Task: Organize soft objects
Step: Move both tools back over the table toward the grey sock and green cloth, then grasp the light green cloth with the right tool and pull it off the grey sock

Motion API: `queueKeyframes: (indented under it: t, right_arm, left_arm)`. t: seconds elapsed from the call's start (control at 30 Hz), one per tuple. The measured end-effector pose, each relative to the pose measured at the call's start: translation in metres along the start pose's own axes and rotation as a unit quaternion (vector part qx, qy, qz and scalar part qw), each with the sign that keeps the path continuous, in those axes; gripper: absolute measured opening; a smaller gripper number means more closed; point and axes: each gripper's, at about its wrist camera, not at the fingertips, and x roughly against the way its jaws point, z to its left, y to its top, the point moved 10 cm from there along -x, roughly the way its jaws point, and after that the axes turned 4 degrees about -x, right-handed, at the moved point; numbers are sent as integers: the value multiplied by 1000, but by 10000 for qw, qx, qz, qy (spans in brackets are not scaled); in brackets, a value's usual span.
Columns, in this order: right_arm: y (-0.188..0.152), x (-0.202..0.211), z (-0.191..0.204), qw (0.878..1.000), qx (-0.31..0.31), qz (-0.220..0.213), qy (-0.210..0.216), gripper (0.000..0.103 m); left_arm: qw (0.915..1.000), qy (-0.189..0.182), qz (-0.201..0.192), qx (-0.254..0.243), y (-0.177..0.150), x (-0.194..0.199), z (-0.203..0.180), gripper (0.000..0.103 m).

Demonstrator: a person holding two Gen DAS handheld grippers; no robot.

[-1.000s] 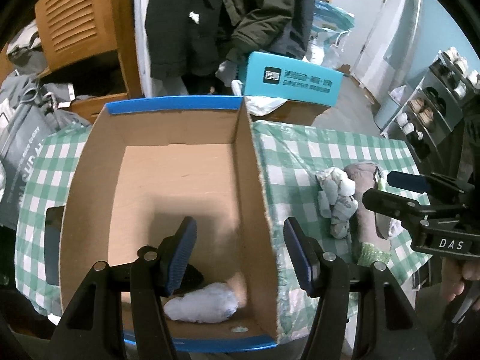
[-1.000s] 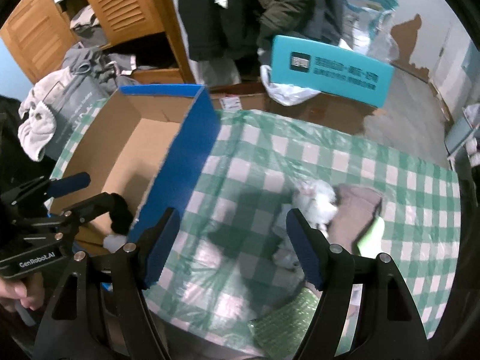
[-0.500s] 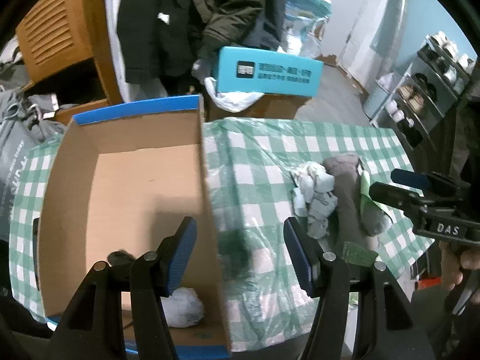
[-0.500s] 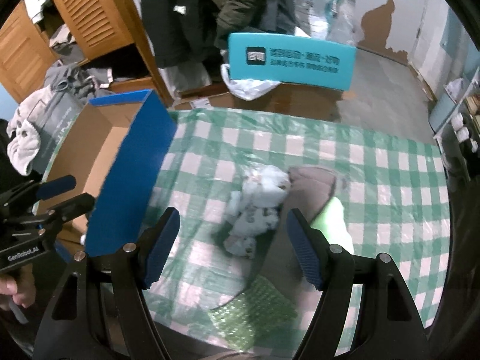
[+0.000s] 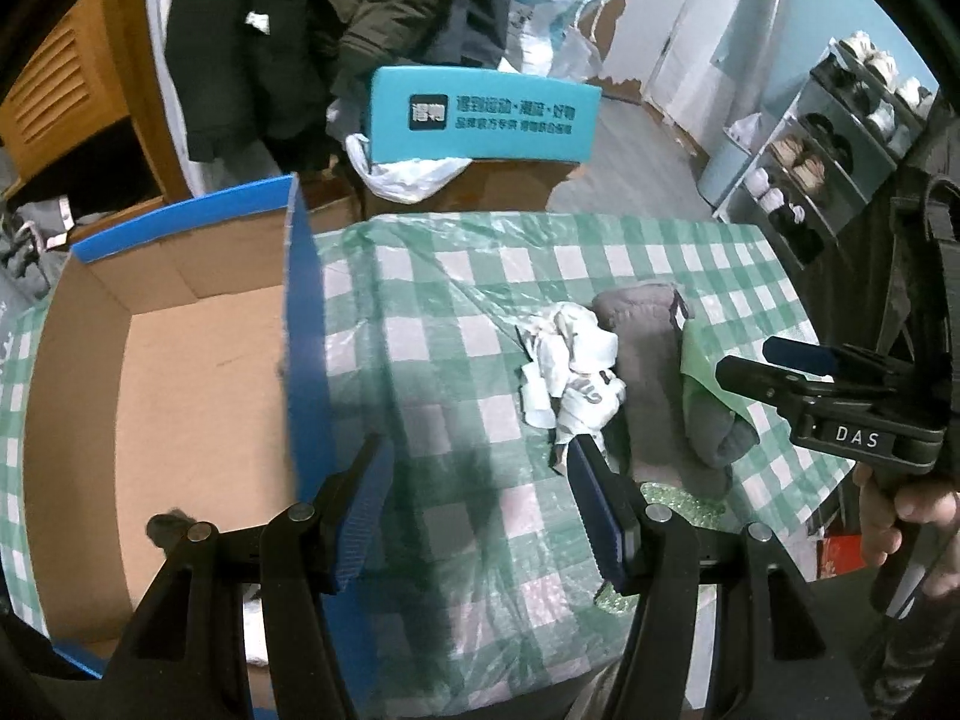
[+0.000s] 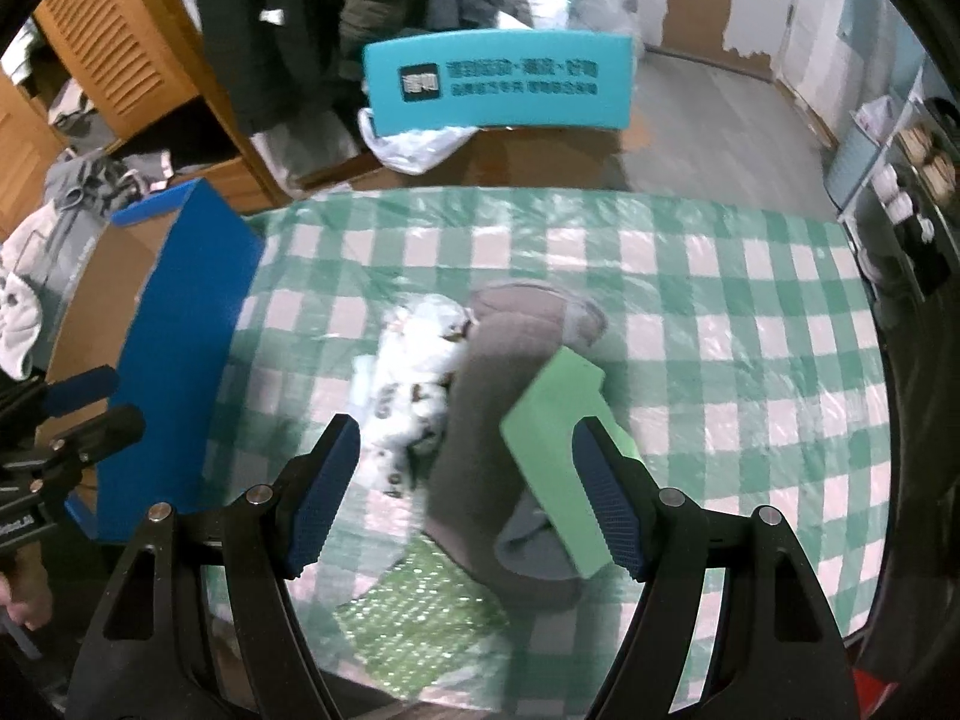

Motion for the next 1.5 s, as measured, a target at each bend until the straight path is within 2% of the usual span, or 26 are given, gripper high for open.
queueKeyframes:
  t: [0.27, 0.73, 0.8, 0.97, 1.03, 1.13, 1.5]
  right_arm:
    - [-7, -17, -23, 9996, -208, 186, -63, 74]
    - [-17, -48, -38, 9985, -67, 459, -302, 74]
    - [-16, -52, -41, 9983, -121, 472, -309, 67]
    - [-17, -57, -52, 9975, -389, 563, -158, 23]
    - [-17, -57, -56, 9972, -473, 565, -129, 14]
    - [-17, -54, -60, 9974, -494, 519, -101, 8]
    - [-17, -39, -86, 9956, -832, 300, -303, 5]
  left_arm:
    - [9995, -145, 275, 27, 1, -25, -19, 62]
    - [9976, -297, 625, 36, -1, -62, -44, 63]
    - [9974, -321, 648, 26, -2, -64, -46, 63]
    - [9970, -316, 697, -75, -3, -67, -52, 63]
    - [9970, -309, 705, -116, -3, -68, -54, 63]
    - [9969, -310, 701, -169, -3, -68, -56, 67]
    - [9960, -281, 785, -315, -9, -71, -65, 68]
